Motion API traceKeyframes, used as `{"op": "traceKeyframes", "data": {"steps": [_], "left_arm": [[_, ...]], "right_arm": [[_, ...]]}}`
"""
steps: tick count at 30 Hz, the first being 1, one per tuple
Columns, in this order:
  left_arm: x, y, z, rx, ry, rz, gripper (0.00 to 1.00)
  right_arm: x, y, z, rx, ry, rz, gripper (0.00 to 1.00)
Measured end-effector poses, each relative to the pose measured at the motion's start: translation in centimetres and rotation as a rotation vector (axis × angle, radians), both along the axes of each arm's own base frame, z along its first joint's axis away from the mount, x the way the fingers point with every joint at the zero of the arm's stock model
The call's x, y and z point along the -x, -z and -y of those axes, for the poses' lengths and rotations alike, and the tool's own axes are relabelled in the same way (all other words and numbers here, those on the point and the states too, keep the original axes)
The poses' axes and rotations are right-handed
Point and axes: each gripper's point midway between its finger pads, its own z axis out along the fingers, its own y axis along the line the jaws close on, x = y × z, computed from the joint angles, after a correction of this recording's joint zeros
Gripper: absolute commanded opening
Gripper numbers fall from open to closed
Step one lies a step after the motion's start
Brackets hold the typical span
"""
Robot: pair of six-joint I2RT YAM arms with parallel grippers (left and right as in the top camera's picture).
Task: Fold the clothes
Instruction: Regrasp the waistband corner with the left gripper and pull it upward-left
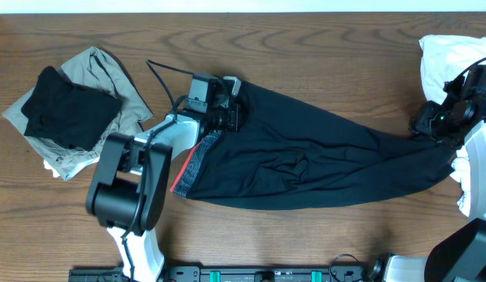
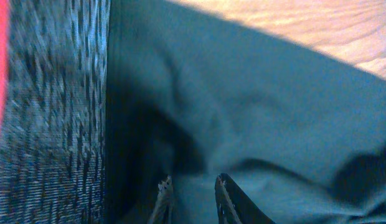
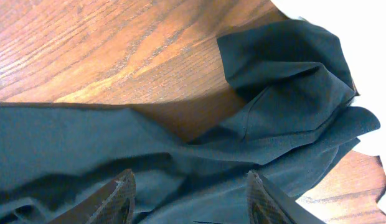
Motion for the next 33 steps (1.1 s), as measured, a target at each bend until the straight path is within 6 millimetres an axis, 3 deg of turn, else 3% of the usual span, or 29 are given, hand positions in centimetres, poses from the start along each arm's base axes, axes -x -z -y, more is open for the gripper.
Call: {"op": "traceKeyframes", "data": {"steps": [6, 10, 13, 16, 20, 25, 29, 33], "left_arm": [[-1.3, 0.6, -0.2, 0.009, -0.032, -0.013, 0.23], [-2.3, 0.8, -2.9, -0.007, -0.117, -0.048, 0.22], [-3.5, 0.9, -6.9, -0.001, -0.243, -0.087, 0.19], [-4.6, 1.0, -12.3, 0.02, -0.412, -0.134, 0.19], [-4.9, 1.0, -17.0, 0.055, -0.548, -0.177, 0.19], [-4.4, 1.0, -17.2, 0.079, -0.559, -0.218, 0.26], [-3.2, 0.8, -15.8, 0.109, -0.524, -0.283, 0.27], [-1.0, 0.9, -13.4, 0.14, -0.458, -0.386, 0.28]], "right_arm": [[0.4, 0.2, -0.1, -0.007, 0.0, -0.018, 0.58], [0.9, 0.3, -0.3, -0.014, -0.001, -0.038, 0.59], [1.0, 0.4, -0.4, -0.015, 0.0, -0.041, 0.61], [1.1, 0.4, -0.4, -0.018, -0.001, -0.047, 0.62], [1.3, 0.5, -0.5, -0.021, -0.001, -0.056, 0.65], [1.6, 0.6, -0.6, -0.022, -0.009, -0.067, 0.66], [1.2, 0.4, -0.4, -0.013, -0.016, -0.05, 0.66], [-1.0, -0.2, 0.4, 0.021, -0.018, 0.037, 0.64]]}}
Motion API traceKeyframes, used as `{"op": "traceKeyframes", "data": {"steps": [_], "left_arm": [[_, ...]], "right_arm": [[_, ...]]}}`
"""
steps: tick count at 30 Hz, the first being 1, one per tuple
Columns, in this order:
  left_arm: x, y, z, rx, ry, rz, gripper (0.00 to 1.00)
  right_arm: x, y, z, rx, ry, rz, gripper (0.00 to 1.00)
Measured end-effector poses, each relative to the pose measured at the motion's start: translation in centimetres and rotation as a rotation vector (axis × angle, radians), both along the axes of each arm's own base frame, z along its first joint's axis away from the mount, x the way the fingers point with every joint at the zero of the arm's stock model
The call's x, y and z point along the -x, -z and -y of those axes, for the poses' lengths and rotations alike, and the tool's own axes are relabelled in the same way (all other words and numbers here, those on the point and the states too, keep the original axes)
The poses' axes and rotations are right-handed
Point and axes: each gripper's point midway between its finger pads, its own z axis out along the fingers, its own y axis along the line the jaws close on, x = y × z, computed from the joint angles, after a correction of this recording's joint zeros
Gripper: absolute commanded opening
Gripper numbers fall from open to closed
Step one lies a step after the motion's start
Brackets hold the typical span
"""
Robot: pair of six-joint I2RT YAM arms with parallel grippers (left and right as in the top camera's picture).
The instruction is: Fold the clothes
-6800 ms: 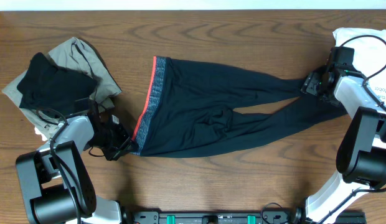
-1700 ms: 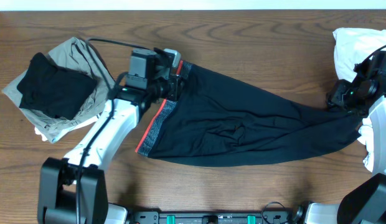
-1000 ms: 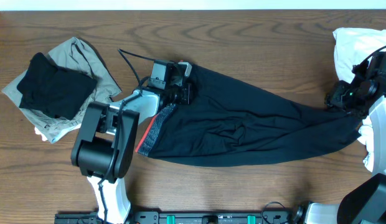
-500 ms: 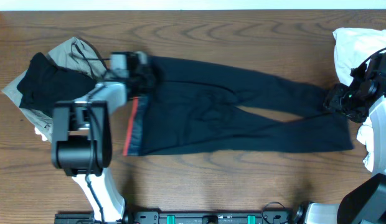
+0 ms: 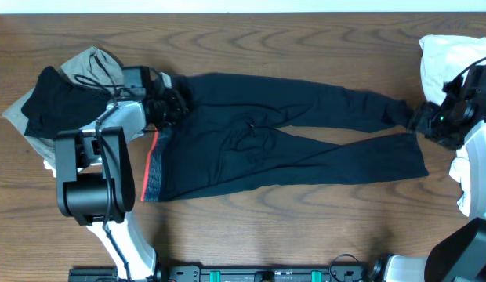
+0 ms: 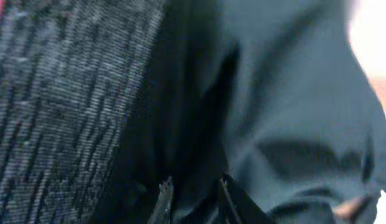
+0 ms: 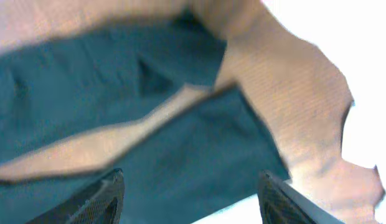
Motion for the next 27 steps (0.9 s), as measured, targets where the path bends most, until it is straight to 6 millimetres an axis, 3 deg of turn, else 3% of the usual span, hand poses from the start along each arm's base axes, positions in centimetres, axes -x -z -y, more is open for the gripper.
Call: {"op": "traceKeyframes", "data": {"steps": [4, 8, 14, 19, 21, 24, 27], "left_arm": [[2.5, 0.1, 2.2, 0.038, 0.075, -0.084, 0.28], [4.0, 0.1, 2.9, 0.065, 0.12, -0.124, 0.28], [4.4, 0.1, 3.0, 0.066, 0.147, -0.125, 0.28], [4.3, 0.2, 2.9, 0.039, 0.148, -0.118, 0.28], [4.1, 0.2, 2.8, 0.02, 0.149, -0.107, 0.3], [3.4, 0.1, 2.8, 0.005, 0.147, -0.063, 0.34], [1.1, -0.2, 2.3, -0.027, 0.12, 0.033, 0.39]], "right_arm": [[-2.2, 0.6, 0.8, 0.021, -0.004, 0.052, 0.59], [-4.2, 3.6, 1.5, 0.013, -0.005, 0.039, 0.54], [-6.1, 9.5, 1.9, -0.02, -0.011, -0.01, 0.52], [-7.2, 11.4, 2.2, -0.02, -0.013, 0.002, 0.47], [-7.4, 11.5, 2.3, -0.019, -0.014, 0.011, 0.39], [-7.7, 11.4, 2.4, -0.014, -0.018, 0.024, 0.14], [-7.8, 11.3, 2.4, -0.012, -0.019, 0.03, 0.04]]}}
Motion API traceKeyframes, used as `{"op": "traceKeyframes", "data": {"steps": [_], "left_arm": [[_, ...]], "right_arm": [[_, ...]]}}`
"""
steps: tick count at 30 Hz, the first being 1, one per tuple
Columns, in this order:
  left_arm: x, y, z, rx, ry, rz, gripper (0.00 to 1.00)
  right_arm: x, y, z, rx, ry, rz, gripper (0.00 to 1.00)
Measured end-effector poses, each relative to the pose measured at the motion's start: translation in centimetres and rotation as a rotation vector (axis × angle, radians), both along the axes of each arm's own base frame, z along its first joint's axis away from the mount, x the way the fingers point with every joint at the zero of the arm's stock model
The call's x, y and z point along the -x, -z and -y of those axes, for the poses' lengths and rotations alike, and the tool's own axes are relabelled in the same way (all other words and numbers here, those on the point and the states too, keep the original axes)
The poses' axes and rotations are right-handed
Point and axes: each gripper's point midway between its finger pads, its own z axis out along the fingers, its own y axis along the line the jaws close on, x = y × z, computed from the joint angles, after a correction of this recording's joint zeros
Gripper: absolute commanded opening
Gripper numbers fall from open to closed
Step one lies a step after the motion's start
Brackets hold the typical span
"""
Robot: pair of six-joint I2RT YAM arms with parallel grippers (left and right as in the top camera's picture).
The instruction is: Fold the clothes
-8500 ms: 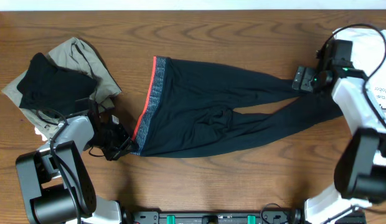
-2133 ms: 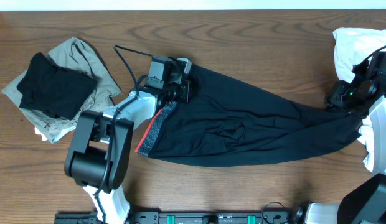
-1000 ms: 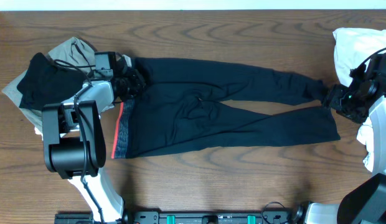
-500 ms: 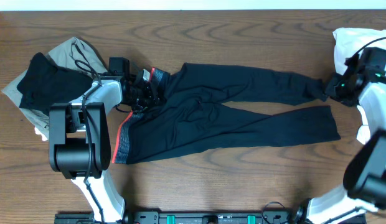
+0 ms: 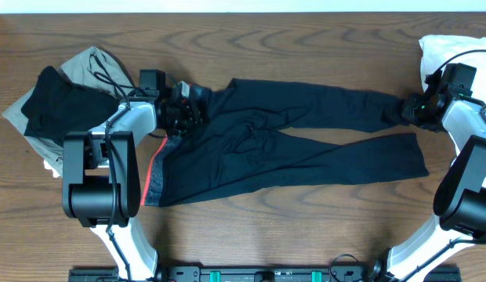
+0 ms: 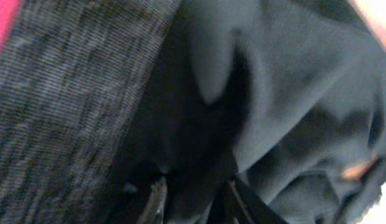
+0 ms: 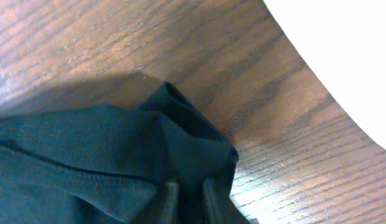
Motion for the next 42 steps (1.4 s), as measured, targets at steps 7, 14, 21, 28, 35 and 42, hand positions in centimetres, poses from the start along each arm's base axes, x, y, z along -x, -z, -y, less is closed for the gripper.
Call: {"op": "traceKeyframes", "data": {"steps": [7, 14, 21, 28, 35, 42], "left_arm": [[-4.5, -0.6, -2.6, -0.032, -0.169, 0.129, 0.49], [-4.9, -0.5, -4.1, -0.045, -0.248, 0.111, 0.5], [-4.6, -0.4, -4.2, -0.054, -0.251, 0.082, 0.5], [-4.5, -0.4, -4.2, -0.054, -0.251, 0.075, 0.5], [-4.4, -0.3, -4.3, -0.059, -0.253, 0.071, 0.5], [-4.4, -0.3, -4.4, -0.067, -0.257, 0.07, 0.5]], "right_arm": [[-0.5, -0.3, 0.2, 0.008, 0.002, 0.024, 0.01], [-3.0, -1.7, 0.9, 0.041, -0.004, 0.143, 0.01], [-6.8, -5.8, 0.3, 0.021, -0.068, 0.356, 0.01], [-10.0, -12.7, -0.3, 0.016, -0.143, 0.556, 0.01], [-9.6, -13.1, 0.4, 0.035, -0.098, 0.521, 0.01], [-7.9, -11.1, 2.7, 0.13, 0.007, 0.4, 0.01]]}}
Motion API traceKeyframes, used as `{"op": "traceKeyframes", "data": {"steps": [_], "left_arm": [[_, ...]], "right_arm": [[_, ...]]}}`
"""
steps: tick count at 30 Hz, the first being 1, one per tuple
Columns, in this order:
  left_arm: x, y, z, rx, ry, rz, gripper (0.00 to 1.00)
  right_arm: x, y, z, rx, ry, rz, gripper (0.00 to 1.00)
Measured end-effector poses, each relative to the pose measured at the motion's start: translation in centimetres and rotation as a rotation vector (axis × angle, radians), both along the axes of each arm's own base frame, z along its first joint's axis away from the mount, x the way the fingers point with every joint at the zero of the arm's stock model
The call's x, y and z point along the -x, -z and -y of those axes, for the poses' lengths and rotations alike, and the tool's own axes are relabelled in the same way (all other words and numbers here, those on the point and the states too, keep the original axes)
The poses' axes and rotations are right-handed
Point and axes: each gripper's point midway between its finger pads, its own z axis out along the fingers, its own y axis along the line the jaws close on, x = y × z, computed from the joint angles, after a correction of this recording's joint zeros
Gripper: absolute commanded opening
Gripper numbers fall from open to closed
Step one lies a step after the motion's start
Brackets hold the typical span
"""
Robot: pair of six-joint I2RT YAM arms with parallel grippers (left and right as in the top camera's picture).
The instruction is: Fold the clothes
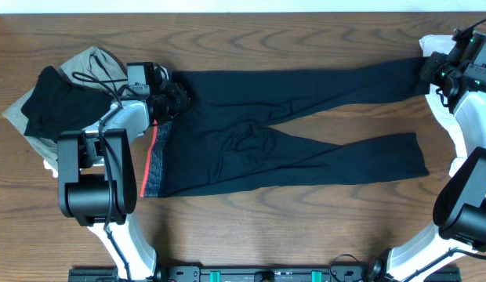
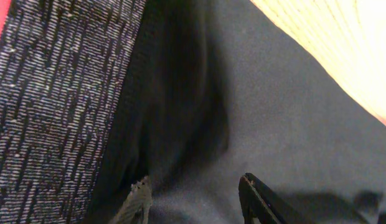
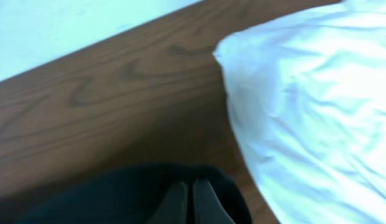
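Black leggings (image 1: 290, 133) lie spread lengthwise on the table, their grey and red waistband (image 1: 150, 160) at the left. My left gripper (image 1: 168, 98) rests at the waist's far corner; in the left wrist view it (image 2: 193, 199) stands open over the dark fabric (image 2: 261, 124), next to the grey band (image 2: 62, 99). My right gripper (image 1: 431, 69) is shut on the cuff of the far leg; in its own view it (image 3: 192, 199) pinches the black cuff (image 3: 131, 193). The near leg ends free (image 1: 415, 157).
A stack with a black garment (image 1: 67, 106) on khaki cloth (image 1: 110, 66) sits at the left, close to my left arm. White cloth (image 1: 451, 43) lies at the far right corner, beside the held cuff, and more white cloth (image 1: 466, 176) under my right arm.
My right gripper has moved toward the back right with the cuff, and the far leg now lies straight. My left gripper has opened and sits slightly further left and back.
The leggings lay bunched slantwise, my left gripper shut on the waist and my right open by the cuffs. Then the waist was further left and the legs stretched out. Then my right gripper was shut on the far cuff, and now that leg is taut and my left gripper open.
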Motion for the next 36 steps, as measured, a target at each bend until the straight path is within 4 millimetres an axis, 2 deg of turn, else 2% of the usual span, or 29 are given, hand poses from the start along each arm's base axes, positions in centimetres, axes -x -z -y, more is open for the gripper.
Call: {"op": "traceKeyframes", "data": {"steps": [5, 7, 10, 13, 19, 23, 25, 27, 29, 30, 32, 36], "left_arm": [[0.0, 0.0, 0.0, -0.001, -0.001, -0.001, 0.5], [0.0, 0.0, 0.0, -0.001, -0.001, -0.001, 0.5], [0.0, -0.1, 0.0, -0.001, 0.003, 0.002, 0.6], [-0.1, -0.4, 0.0, -0.01, 0.013, 0.012, 0.68], [-0.1, -0.6, 0.0, -0.023, 0.028, 0.025, 0.74], [0.3, -1.1, -0.5, -0.057, 0.037, 0.043, 0.8], [0.9, -1.3, -1.2, -0.082, 0.026, 0.034, 0.81], [1.7, -1.5, -1.9, -0.106, 0.017, 0.026, 0.88], [2.3, -2.7, -2.4, -0.126, 0.01, 0.032, 0.89], [2.6, -3.6, -2.6, -0.133, 0.007, 0.04, 0.97], [2.9, -5.9, -2.8, -0.152, 0.012, 0.075, 0.98], [4.9, -9.7, -2.8, -0.174, 0.029, 0.099, 0.98]], "right_arm": [[0.2, 0.0, 0.8, 0.032, 0.036, -0.01, 0.02], [0.3, 0.1, 1.0, 0.04, 0.045, -0.013, 0.06], [0.3, 0.5, 1.4, 0.049, 0.06, -0.023, 0.41], [0.4, 1.2, 1.7, 0.058, 0.069, -0.041, 0.54], [1.0, 2.2, 1.9, 0.058, 0.081, -0.082, 0.57], [2.7, 3.6, 1.8, 0.031, 0.09, -0.169, 0.58], [3.9, 4.6, 1.6, 0.011, 0.092, -0.228, 0.61], [5.2, 5.5, 1.2, -0.013, 0.09, -0.29, 0.63], [6.5, 6.2, 0.5, -0.042, 0.08, -0.351, 0.65], [7.1, 6.5, 0.1, -0.056, 0.075, -0.377, 0.66], [8.1, 6.5, -0.4, -0.077, 0.067, -0.415, 0.67], [9.7, 4.0, -1.1, -0.085, 0.064, -0.422, 0.68]]}}
